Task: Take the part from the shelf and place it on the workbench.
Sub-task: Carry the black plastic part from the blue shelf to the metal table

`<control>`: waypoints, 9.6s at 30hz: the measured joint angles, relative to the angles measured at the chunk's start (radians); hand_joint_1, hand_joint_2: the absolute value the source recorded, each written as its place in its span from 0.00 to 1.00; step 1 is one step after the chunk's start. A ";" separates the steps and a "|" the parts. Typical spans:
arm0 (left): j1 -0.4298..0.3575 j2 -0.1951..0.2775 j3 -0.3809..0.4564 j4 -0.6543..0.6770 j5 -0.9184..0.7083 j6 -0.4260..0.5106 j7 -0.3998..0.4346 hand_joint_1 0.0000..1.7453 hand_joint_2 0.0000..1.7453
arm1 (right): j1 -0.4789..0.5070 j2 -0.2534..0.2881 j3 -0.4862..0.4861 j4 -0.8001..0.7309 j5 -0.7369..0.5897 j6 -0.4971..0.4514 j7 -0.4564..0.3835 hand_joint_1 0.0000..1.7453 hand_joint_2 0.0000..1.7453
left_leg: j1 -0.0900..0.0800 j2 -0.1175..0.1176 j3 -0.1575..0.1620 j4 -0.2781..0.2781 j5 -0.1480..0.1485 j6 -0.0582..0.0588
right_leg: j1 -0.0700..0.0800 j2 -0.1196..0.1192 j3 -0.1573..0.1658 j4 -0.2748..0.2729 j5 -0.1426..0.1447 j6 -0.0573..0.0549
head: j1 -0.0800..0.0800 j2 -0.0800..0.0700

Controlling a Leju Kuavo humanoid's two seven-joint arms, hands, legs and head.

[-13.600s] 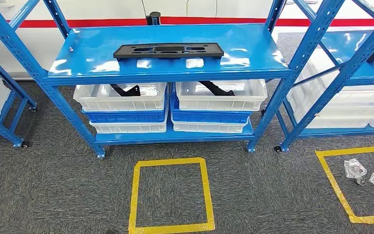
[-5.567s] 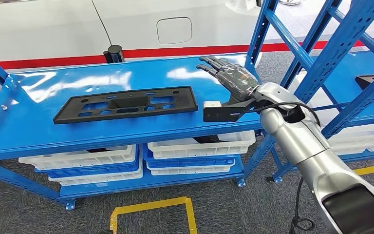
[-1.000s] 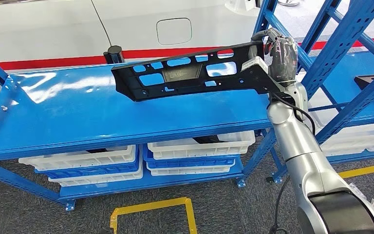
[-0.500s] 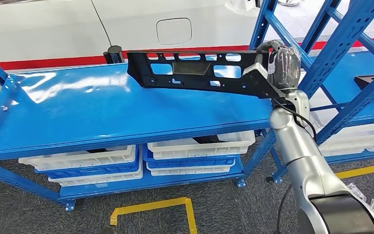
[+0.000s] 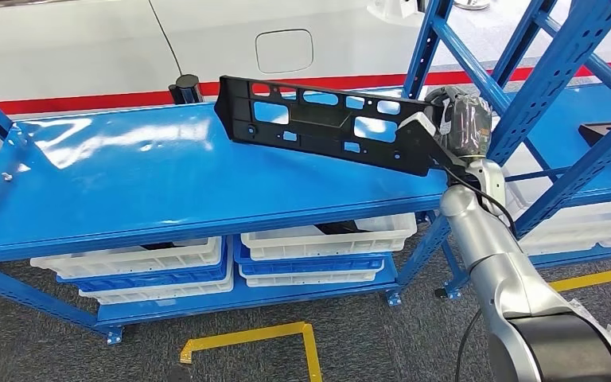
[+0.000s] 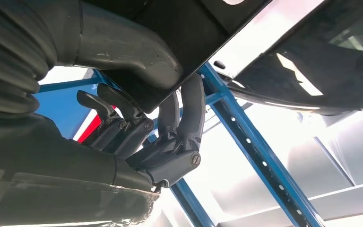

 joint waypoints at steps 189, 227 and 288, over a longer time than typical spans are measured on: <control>-0.008 -0.010 -0.019 0.000 0.064 0.021 0.082 0.00 0.00 | 0.048 0.042 -0.134 -0.820 0.548 -0.139 -0.065 1.00 1.00 | 0.010 0.005 -0.016 0.030 -0.025 -0.018 | -0.025 0.006 -0.022 0.023 -0.002 0.016 | 0.000 0.000; -0.002 -0.011 -0.009 0.002 0.076 0.027 0.072 0.00 0.00 | 0.029 0.081 -0.131 -0.820 0.545 -0.138 -0.094 1.00 1.00 | 0.036 0.012 -0.142 0.260 -0.074 -0.053 | -0.027 -0.007 0.007 0.012 -0.015 -0.009 | -0.009 0.000; -0.007 -0.009 0.004 0.006 0.077 0.038 0.072 0.00 0.00 | 0.052 0.108 -0.118 -0.830 0.569 -0.137 -0.084 1.00 1.00 | 0.039 0.012 -0.202 0.318 -0.034 -0.067 | -0.021 -0.008 0.000 0.015 -0.016 -0.010 | -0.018 0.000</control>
